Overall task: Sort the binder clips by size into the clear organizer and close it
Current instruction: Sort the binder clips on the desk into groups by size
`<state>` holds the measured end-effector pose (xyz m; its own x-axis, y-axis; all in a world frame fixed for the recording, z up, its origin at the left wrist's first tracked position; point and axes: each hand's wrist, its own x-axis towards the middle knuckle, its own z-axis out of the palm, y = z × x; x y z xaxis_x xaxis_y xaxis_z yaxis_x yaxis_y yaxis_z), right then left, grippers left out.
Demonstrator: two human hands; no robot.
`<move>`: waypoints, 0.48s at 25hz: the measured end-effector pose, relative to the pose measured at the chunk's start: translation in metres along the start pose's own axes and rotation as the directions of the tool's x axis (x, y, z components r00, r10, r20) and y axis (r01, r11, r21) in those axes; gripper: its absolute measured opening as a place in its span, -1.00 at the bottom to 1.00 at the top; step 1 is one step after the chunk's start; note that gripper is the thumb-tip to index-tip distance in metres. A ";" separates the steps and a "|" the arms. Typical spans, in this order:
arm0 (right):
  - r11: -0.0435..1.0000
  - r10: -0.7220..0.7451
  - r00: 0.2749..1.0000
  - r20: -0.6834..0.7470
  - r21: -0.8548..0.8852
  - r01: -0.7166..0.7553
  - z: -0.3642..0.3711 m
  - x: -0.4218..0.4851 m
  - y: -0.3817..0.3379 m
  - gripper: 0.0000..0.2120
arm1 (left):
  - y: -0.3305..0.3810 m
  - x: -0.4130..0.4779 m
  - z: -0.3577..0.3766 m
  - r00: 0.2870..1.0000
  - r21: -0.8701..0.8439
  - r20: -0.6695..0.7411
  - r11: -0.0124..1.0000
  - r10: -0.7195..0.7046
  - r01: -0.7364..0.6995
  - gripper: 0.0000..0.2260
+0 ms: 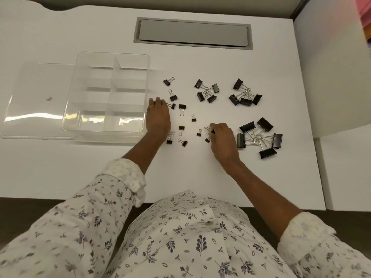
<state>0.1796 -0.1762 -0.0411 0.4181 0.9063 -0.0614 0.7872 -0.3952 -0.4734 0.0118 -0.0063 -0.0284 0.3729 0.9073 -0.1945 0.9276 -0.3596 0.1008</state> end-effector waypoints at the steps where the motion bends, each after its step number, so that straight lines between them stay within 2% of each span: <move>1: 1.000 -0.005 1.000 0.018 0.014 0.005 0.005 -0.002 -0.007 -0.66 | 0.003 -0.003 -0.003 1.000 0.014 0.005 1.000 -0.008 0.007 -0.50; 7: 0.987 -0.110 0.992 0.056 0.125 0.103 0.019 0.002 -0.040 -0.62 | 0.013 -0.007 -0.021 0.998 0.124 0.058 0.992 0.010 -0.017 -0.67; 12: 0.996 -0.093 0.995 0.028 0.010 0.093 0.015 0.034 -0.032 -0.69 | 0.006 -0.001 -0.025 0.999 0.092 -0.001 0.995 0.034 -0.034 -0.75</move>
<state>0.1617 -0.1306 -0.0416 0.3298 0.9431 -0.0418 0.8180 -0.3076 -0.4860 0.0160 -0.0039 -0.0031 0.4041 0.8949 -0.1896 0.9126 -0.4085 0.0172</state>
